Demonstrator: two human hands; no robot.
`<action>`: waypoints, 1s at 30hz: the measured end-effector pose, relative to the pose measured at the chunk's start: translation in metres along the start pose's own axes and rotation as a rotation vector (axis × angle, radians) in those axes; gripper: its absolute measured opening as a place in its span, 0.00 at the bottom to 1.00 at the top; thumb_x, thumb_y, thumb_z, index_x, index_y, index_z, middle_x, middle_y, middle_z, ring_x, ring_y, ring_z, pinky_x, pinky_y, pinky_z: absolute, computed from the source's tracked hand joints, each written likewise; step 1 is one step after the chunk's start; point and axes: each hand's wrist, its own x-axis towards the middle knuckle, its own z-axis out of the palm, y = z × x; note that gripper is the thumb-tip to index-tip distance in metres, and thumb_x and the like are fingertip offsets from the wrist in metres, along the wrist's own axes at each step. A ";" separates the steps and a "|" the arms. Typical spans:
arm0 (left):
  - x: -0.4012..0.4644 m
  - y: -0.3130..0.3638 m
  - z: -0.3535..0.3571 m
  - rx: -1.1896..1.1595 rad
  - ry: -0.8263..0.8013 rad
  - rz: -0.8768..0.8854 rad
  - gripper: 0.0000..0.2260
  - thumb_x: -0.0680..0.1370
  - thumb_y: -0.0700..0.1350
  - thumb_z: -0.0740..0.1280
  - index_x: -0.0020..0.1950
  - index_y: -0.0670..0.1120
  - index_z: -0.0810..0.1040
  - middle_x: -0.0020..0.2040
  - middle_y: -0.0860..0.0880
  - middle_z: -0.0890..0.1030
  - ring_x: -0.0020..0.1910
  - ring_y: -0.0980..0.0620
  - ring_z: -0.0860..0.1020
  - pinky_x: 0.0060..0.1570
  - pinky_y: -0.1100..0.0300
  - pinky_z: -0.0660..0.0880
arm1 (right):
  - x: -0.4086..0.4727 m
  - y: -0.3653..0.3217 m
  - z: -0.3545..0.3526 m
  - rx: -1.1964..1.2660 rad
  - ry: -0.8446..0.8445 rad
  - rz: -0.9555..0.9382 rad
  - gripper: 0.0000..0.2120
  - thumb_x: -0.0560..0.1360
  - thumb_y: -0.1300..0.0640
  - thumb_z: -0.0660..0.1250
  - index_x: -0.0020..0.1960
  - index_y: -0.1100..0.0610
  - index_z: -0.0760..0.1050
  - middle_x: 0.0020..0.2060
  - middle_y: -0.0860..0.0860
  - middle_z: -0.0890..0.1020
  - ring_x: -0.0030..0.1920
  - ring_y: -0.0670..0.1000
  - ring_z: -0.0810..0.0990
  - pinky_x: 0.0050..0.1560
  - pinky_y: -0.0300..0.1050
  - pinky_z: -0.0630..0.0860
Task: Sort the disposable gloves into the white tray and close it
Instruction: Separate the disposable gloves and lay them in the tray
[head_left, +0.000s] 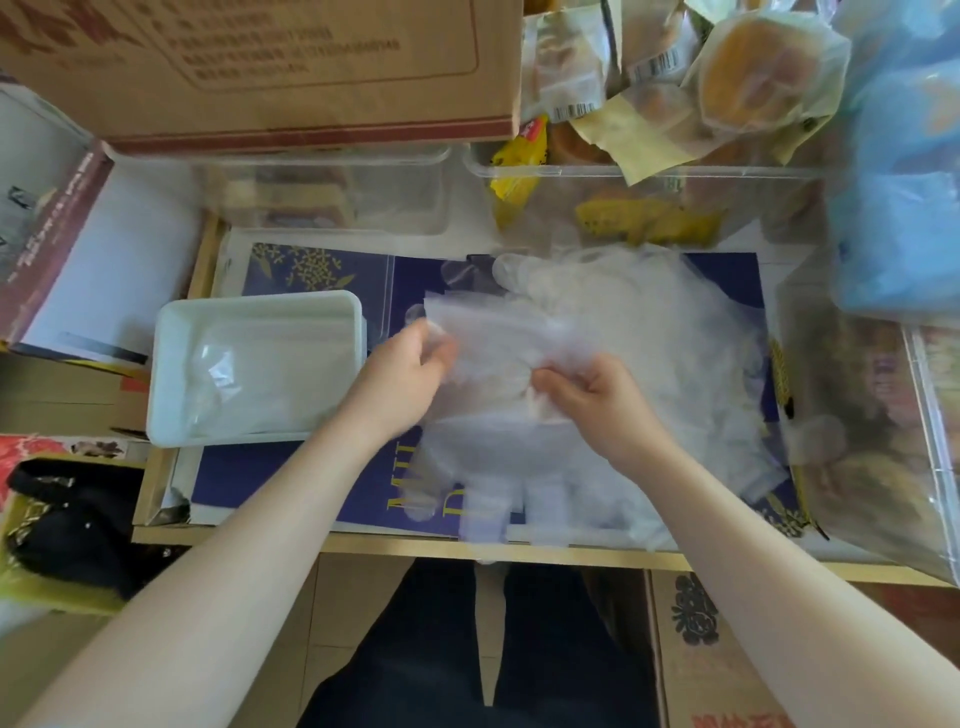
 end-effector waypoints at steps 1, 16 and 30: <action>0.001 0.001 0.002 0.024 0.090 0.030 0.08 0.81 0.46 0.58 0.42 0.50 0.70 0.36 0.56 0.75 0.37 0.53 0.73 0.35 0.60 0.62 | -0.002 -0.002 0.002 0.020 0.021 -0.001 0.03 0.76 0.65 0.66 0.44 0.60 0.76 0.26 0.39 0.79 0.29 0.36 0.75 0.32 0.27 0.67; 0.010 -0.019 -0.024 -0.091 0.243 0.065 0.08 0.79 0.45 0.63 0.53 0.46 0.80 0.43 0.53 0.80 0.46 0.55 0.77 0.46 0.64 0.70 | -0.009 0.047 -0.040 -0.945 0.309 0.210 0.27 0.78 0.49 0.61 0.72 0.60 0.61 0.71 0.56 0.64 0.69 0.60 0.61 0.65 0.53 0.62; 0.002 0.007 -0.023 -0.186 -0.178 0.301 0.09 0.77 0.44 0.66 0.41 0.55 0.82 0.41 0.60 0.83 0.44 0.61 0.79 0.50 0.66 0.72 | -0.006 0.029 -0.042 -0.774 0.616 -0.111 0.03 0.73 0.60 0.69 0.40 0.59 0.79 0.45 0.56 0.79 0.49 0.60 0.73 0.48 0.48 0.64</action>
